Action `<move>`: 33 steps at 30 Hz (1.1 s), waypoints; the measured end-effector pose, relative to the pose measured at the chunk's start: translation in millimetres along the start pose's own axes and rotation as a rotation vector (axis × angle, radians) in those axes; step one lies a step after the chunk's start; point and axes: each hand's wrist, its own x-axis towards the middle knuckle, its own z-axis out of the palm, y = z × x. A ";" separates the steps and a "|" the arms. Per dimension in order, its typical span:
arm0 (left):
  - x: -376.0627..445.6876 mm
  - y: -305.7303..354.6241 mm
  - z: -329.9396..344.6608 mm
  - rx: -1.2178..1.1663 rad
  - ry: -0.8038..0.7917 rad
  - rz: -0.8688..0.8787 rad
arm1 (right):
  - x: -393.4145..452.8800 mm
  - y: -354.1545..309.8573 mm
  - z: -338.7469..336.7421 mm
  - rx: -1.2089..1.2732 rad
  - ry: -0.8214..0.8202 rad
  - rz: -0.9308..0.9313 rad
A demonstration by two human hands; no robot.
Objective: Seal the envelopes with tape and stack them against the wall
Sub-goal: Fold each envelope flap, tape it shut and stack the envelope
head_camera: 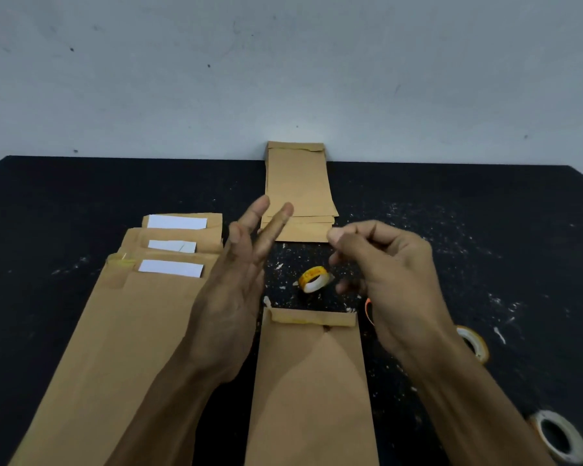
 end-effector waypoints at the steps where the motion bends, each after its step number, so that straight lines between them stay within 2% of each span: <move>1: 5.7 -1.2 -1.7 0.102 0.011 0.020 | 0.6 -4.1 -2.9 0.053 -0.044 0.030; 3: 6.9 0.5 -9.4 0.300 -0.025 0.064 | 1.6 -9.0 -6.9 0.173 -0.159 0.092; 5: 8.3 -5.3 -15.1 0.434 0.038 0.064 | 1.8 -9.2 -7.8 0.241 -0.235 0.117; 7: 5.7 -16.9 -8.9 0.800 0.051 0.107 | 1.7 -5.9 -6.8 0.252 -0.273 0.106; 9: -4.8 -27.0 -13.1 1.046 0.074 0.157 | 1.9 -1.6 -6.5 0.235 -0.282 0.089; 12: -2.5 -24.5 -8.2 1.249 0.192 0.198 | 1.6 3.5 -3.9 0.221 -0.296 0.058; 14: -0.1 -20.6 -9.6 1.279 0.230 0.169 | 0.9 5.1 -2.2 0.262 -0.304 0.029; 16: -2.4 -17.2 -12.5 1.220 0.247 0.100 | 0.5 4.3 -2.3 0.306 -0.325 -0.013; 20: 0.2 5.0 -9.6 0.553 0.387 0.126 | 1.4 5.3 -2.4 0.350 -0.406 -0.007; 23: 1.3 9.8 -10.5 0.195 0.325 0.016 | 0.9 9.5 -1.3 0.361 -0.449 0.034; 25: -0.1 9.6 -13.4 0.140 0.302 -0.008 | 0.8 11.0 -0.5 0.362 -0.454 0.045; 29: -1.3 9.3 -18.0 0.190 0.363 0.003 | -1.3 8.3 0.5 0.329 -0.431 0.064; 33: -0.6 4.8 -17.9 0.375 0.378 -0.003 | -7.2 -4.9 -0.2 0.086 -0.351 0.107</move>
